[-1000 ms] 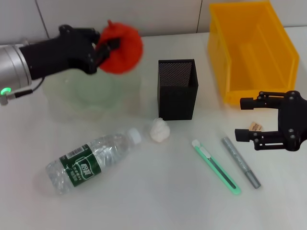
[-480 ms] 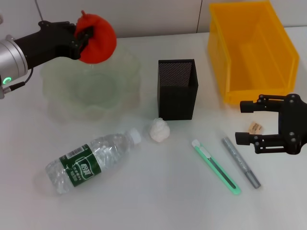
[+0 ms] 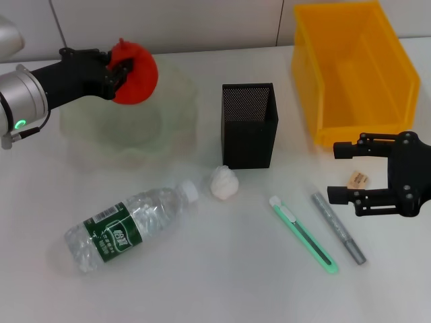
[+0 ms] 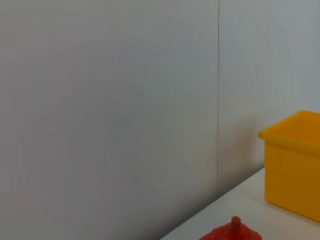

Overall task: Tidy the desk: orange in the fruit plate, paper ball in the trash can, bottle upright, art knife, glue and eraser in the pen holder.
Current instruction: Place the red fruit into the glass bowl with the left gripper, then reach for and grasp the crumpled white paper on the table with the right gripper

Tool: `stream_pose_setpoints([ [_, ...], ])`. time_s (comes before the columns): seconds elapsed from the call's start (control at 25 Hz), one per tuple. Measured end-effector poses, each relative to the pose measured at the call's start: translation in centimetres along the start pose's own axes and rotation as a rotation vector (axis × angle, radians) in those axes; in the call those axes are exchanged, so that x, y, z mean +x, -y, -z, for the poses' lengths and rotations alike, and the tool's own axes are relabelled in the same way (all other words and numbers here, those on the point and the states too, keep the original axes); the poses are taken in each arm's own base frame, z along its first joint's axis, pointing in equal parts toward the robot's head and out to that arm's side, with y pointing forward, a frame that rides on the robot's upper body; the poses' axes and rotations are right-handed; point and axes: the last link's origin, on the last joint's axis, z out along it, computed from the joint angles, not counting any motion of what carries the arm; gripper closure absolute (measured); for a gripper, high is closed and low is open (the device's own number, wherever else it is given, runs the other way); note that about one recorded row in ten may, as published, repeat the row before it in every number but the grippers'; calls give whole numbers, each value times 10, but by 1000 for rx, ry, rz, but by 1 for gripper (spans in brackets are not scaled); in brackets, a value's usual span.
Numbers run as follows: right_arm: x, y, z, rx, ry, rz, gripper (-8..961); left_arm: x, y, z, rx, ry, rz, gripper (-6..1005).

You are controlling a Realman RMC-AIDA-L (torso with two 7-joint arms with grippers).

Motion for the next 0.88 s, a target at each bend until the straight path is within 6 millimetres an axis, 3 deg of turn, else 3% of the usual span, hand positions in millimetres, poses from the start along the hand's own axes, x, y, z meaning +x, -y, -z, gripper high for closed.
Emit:
stream_pose_setpoints([
  [0.08,0,0,0,-2,0,-1,188,-2,1,-2,5,12,-9,827],
  [0.16,0,-1,0,-5,-1,-5,188,0,4,-6,35,22,-20,698],
  [0.6,0,-3,2,-18,-1,-6,189,2,6,-11,58,29,-22,464],
  [0.88,3,4,7,23,-47,-21,189,15,-15,-1,-105,-35,-40,228],
])
